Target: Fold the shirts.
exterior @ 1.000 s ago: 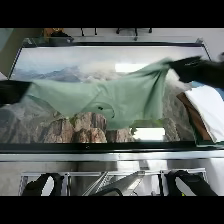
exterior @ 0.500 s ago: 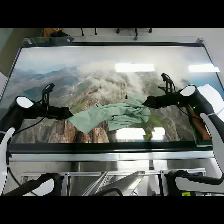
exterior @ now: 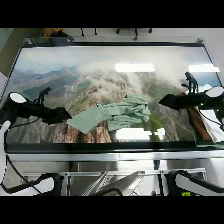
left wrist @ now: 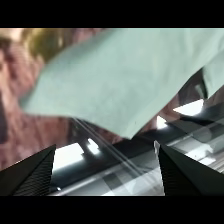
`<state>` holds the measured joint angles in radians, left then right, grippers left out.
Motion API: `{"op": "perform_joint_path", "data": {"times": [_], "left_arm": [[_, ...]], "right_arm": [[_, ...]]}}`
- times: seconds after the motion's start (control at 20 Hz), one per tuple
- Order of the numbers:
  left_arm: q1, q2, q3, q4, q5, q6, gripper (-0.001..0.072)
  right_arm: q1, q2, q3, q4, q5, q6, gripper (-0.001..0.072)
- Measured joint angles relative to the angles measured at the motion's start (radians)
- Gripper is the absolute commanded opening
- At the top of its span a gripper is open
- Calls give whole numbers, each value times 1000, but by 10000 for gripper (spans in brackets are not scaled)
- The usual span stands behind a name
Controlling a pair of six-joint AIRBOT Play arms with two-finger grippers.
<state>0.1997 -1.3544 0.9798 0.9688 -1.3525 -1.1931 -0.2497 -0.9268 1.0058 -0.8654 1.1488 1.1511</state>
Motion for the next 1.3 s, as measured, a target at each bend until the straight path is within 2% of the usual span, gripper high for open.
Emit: {"op": "perform_joint_path", "data": {"times": [0.2, 0.35, 0.55, 0.6, 0.7, 0.8, 0.85, 0.95, 1.1, 1.3], "left_arm": [[-37, 102, -230, -47, 125, -3, 691], [-110, 132, -351, -154, 270, 10, 691], [-231, 97, -389, -253, 450, 25, 690], [-256, 81, -380, -270, 477, 27, 661], [-289, 47, -350, -270, 517, 28, 346], [-308, 25, -311, -274, 527, 32, 37], [-314, 21, -292, -278, 517, 32, 17], [-319, 30, -267, -278, 504, 33, 17], [-309, 88, -249, -280, 476, 35, 16], [-225, 258, -238, -309, 401, 31, 16]], "right_arm": [[-12, 87, -215, 19, -2, -2, 527], [17, 84, -323, 64, -74, -39, 527], [77, 14, -370, 178, -196, -118, 525], [93, -11, -376, 219, -226, -148, 525], [114, -57, -380, 297, -272, -207, 507], [126, -94, -383, 387, -303, -273, 320], [128, -104, -383, 425, -311, -304, 314], [133, -116, -375, 481, -321, -355, 24], [135, -123, -334, 524, -301, -393, 22], [127, -67, -199, 553, -163, -392, 22]]}}
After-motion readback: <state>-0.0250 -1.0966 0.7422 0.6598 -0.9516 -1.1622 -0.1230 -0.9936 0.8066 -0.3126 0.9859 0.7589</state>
